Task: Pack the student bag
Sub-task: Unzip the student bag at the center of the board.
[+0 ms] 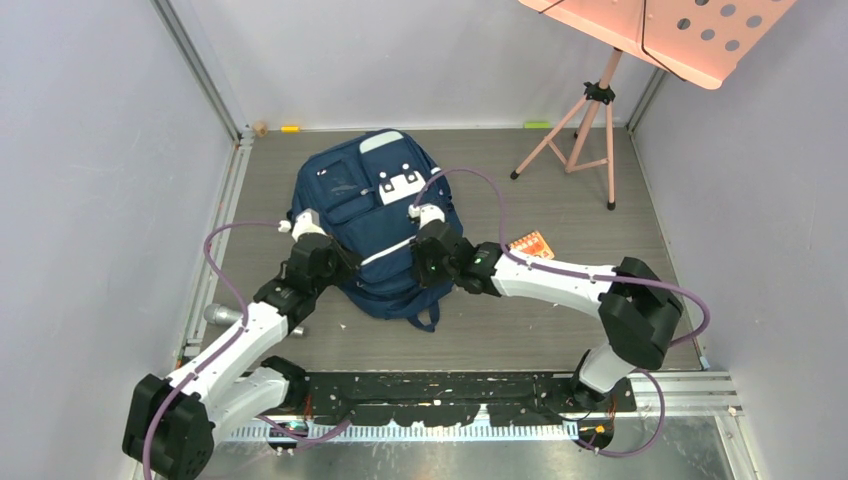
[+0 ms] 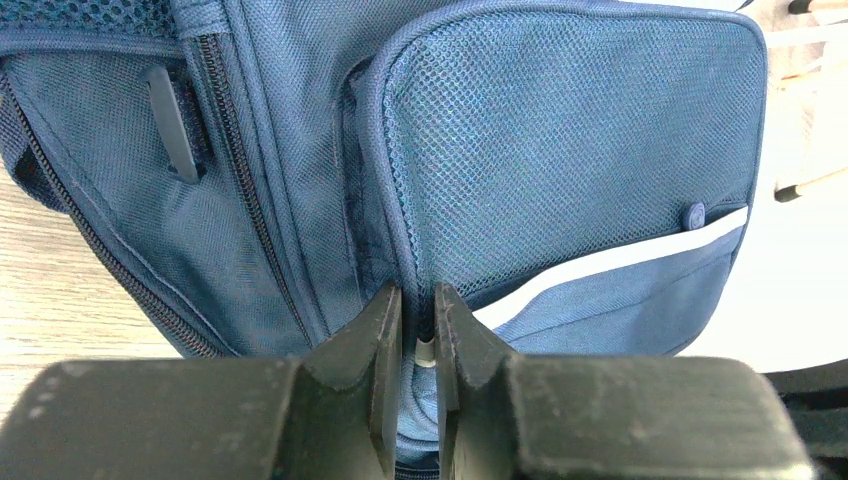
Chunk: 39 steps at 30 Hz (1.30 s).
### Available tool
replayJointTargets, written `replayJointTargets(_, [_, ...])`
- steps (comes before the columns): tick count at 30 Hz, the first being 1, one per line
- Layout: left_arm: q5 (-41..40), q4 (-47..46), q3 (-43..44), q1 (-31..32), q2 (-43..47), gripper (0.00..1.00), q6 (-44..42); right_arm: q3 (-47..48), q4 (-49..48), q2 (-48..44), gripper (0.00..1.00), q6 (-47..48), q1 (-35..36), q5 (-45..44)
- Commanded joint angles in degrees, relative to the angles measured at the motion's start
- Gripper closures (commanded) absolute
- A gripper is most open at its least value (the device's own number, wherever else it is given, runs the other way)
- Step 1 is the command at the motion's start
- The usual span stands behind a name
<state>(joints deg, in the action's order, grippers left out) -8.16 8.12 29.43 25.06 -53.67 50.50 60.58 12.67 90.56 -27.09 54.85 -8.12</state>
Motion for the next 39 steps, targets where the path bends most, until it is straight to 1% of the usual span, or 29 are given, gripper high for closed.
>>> replayJointTargets(1, [2.57,-7.8,-0.81,2.02,0.2,1.0,3.3,4.93,-5.52,3.15,1.0,-1.43,3.72,4.77])
replayJointTargets(6, [3.68,-9.35,-1.77,2.54,-0.09,1.0,3.86,10.87,-5.11,8.23,1.0,-0.55,5.07,6.49])
replayJointTargets(8, [3.95,-7.38,-0.88,2.47,0.42,1.0,2.12,12.05,-4.95,9.0,1.0,-0.51,5.09,6.47])
replayJointTargets(9, [3.69,-4.96,-0.04,2.45,0.87,1.0,0.82,12.14,-4.89,8.88,1.0,-0.46,5.09,6.28])
replayJointTargets(10, [3.28,-2.12,1.14,2.45,1.49,0.93,-0.91,12.04,-4.78,8.3,1.0,-0.3,5.09,5.55])
replayJointTargets(11, [2.97,0.64,2.78,2.26,2.15,0.85,-2.64,11.56,-4.37,8.0,1.0,-0.14,5.09,5.21])
replayJointTargets(13, [2.57,6.88,5.32,1.56,3.2,0.64,-7.14,10.57,-3.76,6.86,1.0,0.22,5.01,3.89])
replayJointTargets(14, [2.57,9.29,6.49,1.04,3.57,0.56,-8.83,10.06,-3.61,6.06,1.0,0.33,4.85,3.68])
replayJointTargets(17, [3.21,15.5,9.9,-1.34,4.43,0.39,-13.66,7.91,-3.45,4.67,1.0,-0.04,4.5,3.27])
replayJointTargets(19, [5.27,17.19,11.77,-3.88,4.17,0.34,-16.54,6.98,-3.4,4.02,1.0,-0.29,4.43,3.14])
replayJointTargets(22, [11.44,19.21,15.07,-9.21,1.54,0.34,-20.14,6.07,-3.43,3.35,1.0,-0.72,4.47,3.19])
replayJointTargets(26, [20.54,19.31,18.92,-16.65,-4.09,0.42,-22.74,5.83,-3.35,3.29,1.0,-1.05,4.47,3.6])
replayJointTargets(28, [25.35,18.35,20.64,-18.43,-7.51,0.44,-22.84,5.74,-3.35,3.3,1.0,-1.11,4.47,3.56])
replayJointTargets(30, [28.93,17.49,22.53,-18.83,-11.29,0.45,-23.05,5.7,-3.33,3.28,1.0,-1.19,4.48,3.52])
replayJointTargets(34, [31.09,16.22,23.66,-19.28,-17.56,0.55,-22.87,5.69,-3.07,3.16,1.0,-1.27,4.48,3.43])
replayJointTargets(37, [29.95,13.31,22.2,-19.34,-17.7,0.57,-21.82,5.5,-2.85,2.7,1.0,-1.3,4.48,3.13])
replayJointTargets(39, [28.35,13.67,22.06,-19.33,-16.91,0.57,-22.22,5.3,-2.83,2.51,1.0,-1.3,4.48,3.03])
